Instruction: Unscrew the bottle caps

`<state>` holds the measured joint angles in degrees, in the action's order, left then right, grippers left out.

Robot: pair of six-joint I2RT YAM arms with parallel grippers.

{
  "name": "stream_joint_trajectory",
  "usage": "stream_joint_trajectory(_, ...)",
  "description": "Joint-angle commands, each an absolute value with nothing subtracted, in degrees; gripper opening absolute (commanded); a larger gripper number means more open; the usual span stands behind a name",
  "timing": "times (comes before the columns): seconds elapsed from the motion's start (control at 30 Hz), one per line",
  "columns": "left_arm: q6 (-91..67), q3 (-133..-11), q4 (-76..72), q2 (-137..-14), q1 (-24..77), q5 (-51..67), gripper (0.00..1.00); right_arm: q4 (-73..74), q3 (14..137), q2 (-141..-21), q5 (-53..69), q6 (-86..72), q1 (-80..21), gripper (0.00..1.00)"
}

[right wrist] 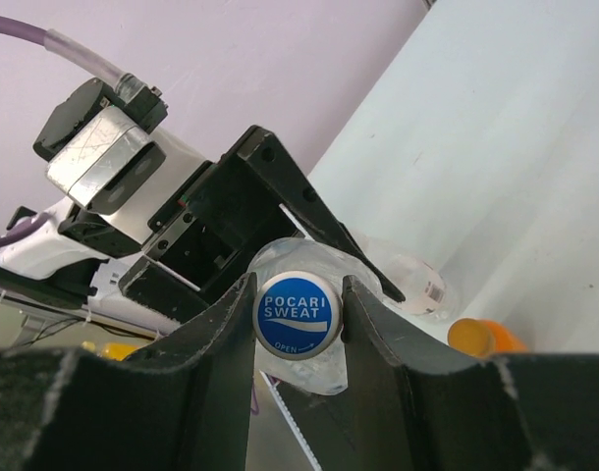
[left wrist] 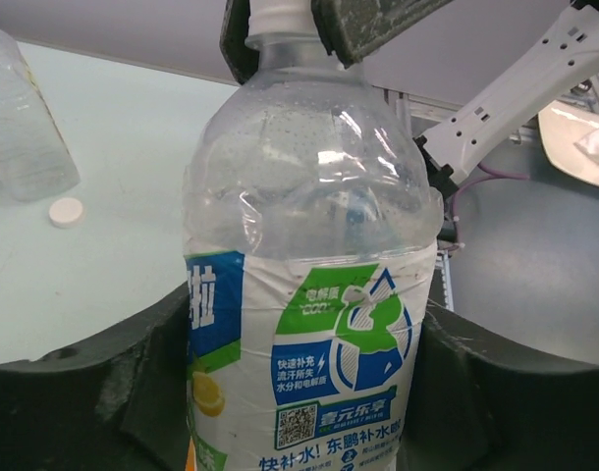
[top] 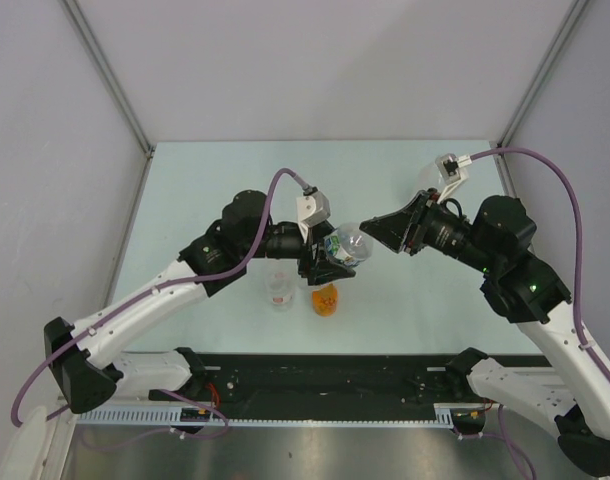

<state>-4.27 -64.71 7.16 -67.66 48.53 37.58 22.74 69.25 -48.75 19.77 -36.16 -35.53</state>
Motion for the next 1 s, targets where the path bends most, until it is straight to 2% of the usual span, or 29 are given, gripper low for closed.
stream_joint_trajectory(0.0, -2.9, -64.1, 5.1, -66.3, 48.8, 36.7, 0.61, 20.7, 72.2, -48.1, 20.0, -36.3, -36.0, 0.00)
stream_joint_trajectory(0.03, -3.0, -64.1, 4.7, -66.1, 48.8, 36.8, 0.59, 20.8, 72.2, -48.0, 19.8, -36.3, -36.1, 0.00)
stream_joint_trajectory(0.07, -3.1, -64.0, 4.5, -66.1, 48.8, 36.9, 0.52, 20.9, 72.2, -47.9, 19.7, -36.2, -36.1, 0.00)
stream_joint_trajectory(0.13, -3.3, -63.8, 3.7, -66.0, 48.8, 37.0, 0.48, 21.1, 72.2, -47.7, 19.4, -36.2, -36.1, 0.03)
stream_joint_trajectory(0.17, -3.4, -63.7, 3.5, -65.9, 48.8, 37.1, 0.47, 21.3, 72.2, -47.7, 19.4, -36.1, -36.2, 0.24)
stream_joint_trajectory(0.23, -3.4, -63.6, 2.9, -65.7, 48.7, 36.9, 0.45, 21.4, 72.2, -47.6, 19.5, -36.1, -36.2, 0.48)
stream_joint_trajectory(0.27, -3.6, -63.5, 2.7, -65.7, 48.8, 36.9, 0.45, 21.4, 72.2, -47.6, 19.4, -36.2, -36.1, 0.66)
stream_joint_trajectory(0.37, -3.5, -63.5, 2.2, -65.4, 48.8, 36.0, 0.43, 22.6, 73.4, -47.8, 17.4, -35.7, -36.1, 0.81)
stream_joint_trajectory(0.5, -3.0, -63.0, 1.8, -64.9, 49.0, 32.5, 0.34, 24.7, 77.2, -48.2, 10.8, -34.9, -36.6, 0.87)
stream_joint_trajectory(0.6, -1.9, -62.8, 1.2, -64.3, 49.9, 27.1, 0.17, 25.4, 78.2, -47.9, 4.0, -35.9, -37.5, 0.88)
stream_joint_trajectory(0.63, -0.4, -62.8, 1.3, -64.2, 51.4, 22.7, 0.05, 25.9, 78.2, -47.6, 1.8, -36.5, -38.1, 0.88)
stream_joint_trajectory(0.67, -0.2, -62.9, 1.2, -64.0, 52.3, 20.2, 0.00, 26.1, 78.2, -47.5, 0.0, -36.8, -38.4, 0.87)
stream_joint_trajectory(0.8, 5.3, -62.9, 0.4, -64.2, 57.7, 5.7, 0.00, 27.2, 78.2, -47.9, -11.2, -39.2, -41.4, 0.84)
stream_joint_trajectory(0.87, 7.1, -62.9, 0.3, -64.7, 61.0, -4.2, 0.00, 27.2, 78.2, -48.4, -14.1, -40.2, -43.5, 0.82)
stream_joint_trajectory(0.97, 8.4, -62.6, -2.8, -65.6, 64.2, -12.9, 0.00, 25.9, 78.2, -49.6, -17.0, -40.0, -46.0, 0.78)
